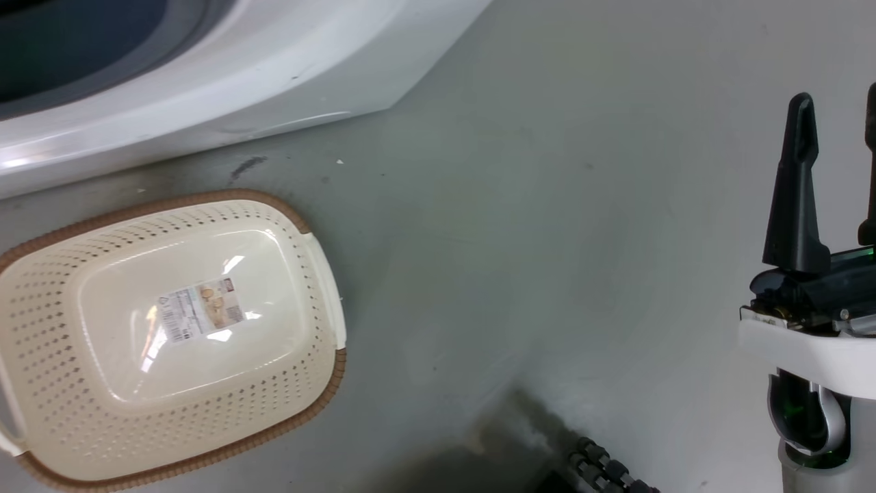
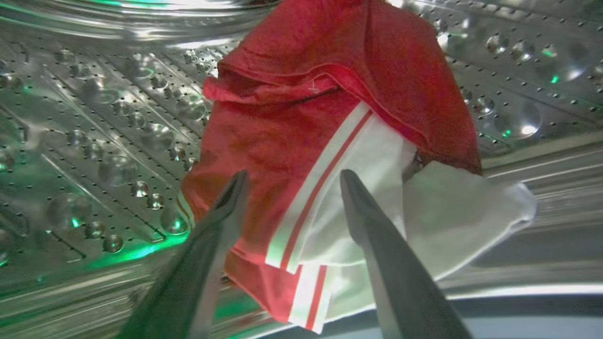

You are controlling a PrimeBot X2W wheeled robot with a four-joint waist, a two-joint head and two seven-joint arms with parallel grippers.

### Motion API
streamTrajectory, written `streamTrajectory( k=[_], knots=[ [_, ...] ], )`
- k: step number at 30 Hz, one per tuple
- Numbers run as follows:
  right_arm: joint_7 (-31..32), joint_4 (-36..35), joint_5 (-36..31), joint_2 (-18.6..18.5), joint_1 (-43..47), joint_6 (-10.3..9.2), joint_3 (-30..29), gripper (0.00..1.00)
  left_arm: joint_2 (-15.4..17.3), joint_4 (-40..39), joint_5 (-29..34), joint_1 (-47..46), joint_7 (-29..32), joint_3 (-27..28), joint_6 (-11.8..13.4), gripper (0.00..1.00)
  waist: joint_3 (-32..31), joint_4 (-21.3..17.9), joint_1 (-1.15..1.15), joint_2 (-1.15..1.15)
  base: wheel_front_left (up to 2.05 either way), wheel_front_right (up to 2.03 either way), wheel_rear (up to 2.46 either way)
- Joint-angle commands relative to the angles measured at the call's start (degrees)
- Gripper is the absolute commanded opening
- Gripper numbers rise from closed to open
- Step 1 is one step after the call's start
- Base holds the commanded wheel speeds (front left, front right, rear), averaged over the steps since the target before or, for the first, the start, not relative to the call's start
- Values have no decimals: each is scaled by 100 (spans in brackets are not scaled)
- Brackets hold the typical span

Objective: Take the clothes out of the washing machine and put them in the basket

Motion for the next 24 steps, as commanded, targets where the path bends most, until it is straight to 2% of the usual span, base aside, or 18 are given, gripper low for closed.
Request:
streamTrajectory(
  k=[1, 7, 11, 18, 24],
  knots=[
    [-15, -37, 54, 1, -81, -2, 22, 100, 101, -25, -40, -96, 136, -20, 1, 100, 101, -111, -1, 0, 0, 0, 0],
    [-15, -174, 192, 2, -155, -2, 29, 100, 387, -170, -243, -496, 1404, -391, 1, 100, 333, -290, -1, 0, 0, 0, 0],
    [-15, -235, 276, 1, -188, -2, 65, 100, 477, -148, -282, -711, 1949, -442, 29, 100, 497, -395, -1, 0, 0, 0, 0],
    [-15, -342, 404, 1, -254, -2, 42, 100, 542, -116, -285, -867, 2339, -564, 26, 100, 745, -521, -1, 0, 0, 0, 0],
    [-15, -373, 436, 1, -276, -2, 51, 100, 585, 11, -317, -789, 2283, -662, 11, 100, 831, -554, -1, 0, 0, 0, 0]
  ],
)
